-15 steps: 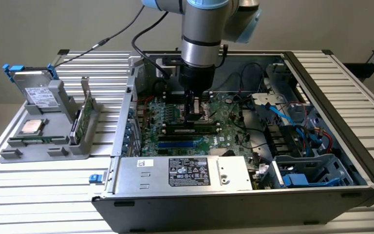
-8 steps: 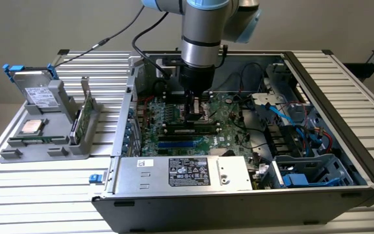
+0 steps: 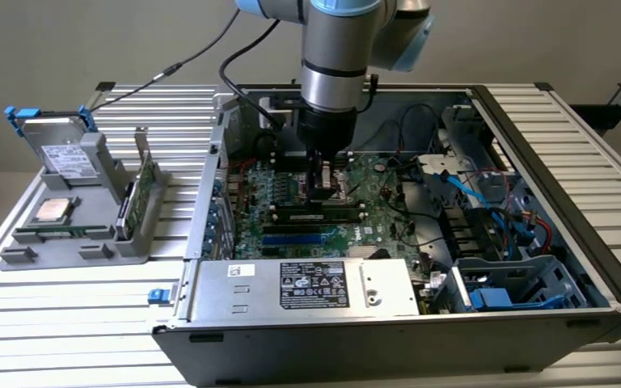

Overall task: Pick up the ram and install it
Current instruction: 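Press down the ram until it locks into place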

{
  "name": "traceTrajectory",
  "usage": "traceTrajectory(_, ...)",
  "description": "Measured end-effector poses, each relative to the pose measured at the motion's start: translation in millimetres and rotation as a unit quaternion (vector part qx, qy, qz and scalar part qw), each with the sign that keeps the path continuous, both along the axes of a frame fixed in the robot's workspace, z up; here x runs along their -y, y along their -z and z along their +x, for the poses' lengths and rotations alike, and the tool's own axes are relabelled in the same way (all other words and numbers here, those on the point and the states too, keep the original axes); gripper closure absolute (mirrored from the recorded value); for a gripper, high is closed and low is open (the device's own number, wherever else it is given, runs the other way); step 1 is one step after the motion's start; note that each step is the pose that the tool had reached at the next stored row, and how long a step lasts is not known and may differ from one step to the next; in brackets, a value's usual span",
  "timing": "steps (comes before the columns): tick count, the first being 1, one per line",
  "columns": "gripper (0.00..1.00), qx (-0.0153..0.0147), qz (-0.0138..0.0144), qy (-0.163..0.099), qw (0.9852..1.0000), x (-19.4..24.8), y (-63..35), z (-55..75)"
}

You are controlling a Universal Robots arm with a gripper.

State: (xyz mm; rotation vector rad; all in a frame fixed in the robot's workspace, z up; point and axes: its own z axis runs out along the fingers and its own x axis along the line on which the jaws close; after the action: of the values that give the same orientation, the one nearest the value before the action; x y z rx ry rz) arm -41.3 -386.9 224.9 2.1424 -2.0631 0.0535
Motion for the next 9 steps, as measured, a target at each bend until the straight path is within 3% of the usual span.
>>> traceTrajectory(3, 0.9, -0.0002, -0.0003, 0.0, 1.0, 0.1, -5.8, 0.0)
traceTrajectory(9, 0.9, -0.0002, -0.0003, 0.0, 1.0, 0.4, -8.2, 2.7)
